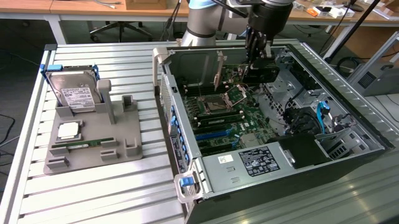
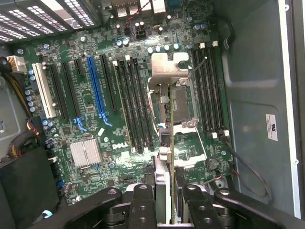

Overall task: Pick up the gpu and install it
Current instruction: 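Insert the gpu into the slot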

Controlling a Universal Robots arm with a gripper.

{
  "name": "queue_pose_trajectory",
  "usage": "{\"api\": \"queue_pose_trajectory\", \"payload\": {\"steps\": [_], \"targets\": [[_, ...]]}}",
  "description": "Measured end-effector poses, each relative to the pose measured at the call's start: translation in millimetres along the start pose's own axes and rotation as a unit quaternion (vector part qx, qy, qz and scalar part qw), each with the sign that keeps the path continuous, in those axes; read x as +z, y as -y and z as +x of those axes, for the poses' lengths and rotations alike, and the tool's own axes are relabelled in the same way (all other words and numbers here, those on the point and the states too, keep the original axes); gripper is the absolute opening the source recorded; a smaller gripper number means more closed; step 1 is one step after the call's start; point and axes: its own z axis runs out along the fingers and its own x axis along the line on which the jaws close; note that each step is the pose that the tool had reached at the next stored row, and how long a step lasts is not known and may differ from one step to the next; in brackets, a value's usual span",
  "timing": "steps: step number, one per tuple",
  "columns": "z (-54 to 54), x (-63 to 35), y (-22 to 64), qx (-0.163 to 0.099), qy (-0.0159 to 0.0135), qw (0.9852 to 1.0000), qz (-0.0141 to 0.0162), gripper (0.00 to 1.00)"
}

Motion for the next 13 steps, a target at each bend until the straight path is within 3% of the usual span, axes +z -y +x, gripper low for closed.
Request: {"api": "queue_pose_trajectory", "payload": {"steps": [13], "targets": [[0.0,0.0,0.1,-0.02,0.0011,0.9998,-0.0005,0.27]]}}
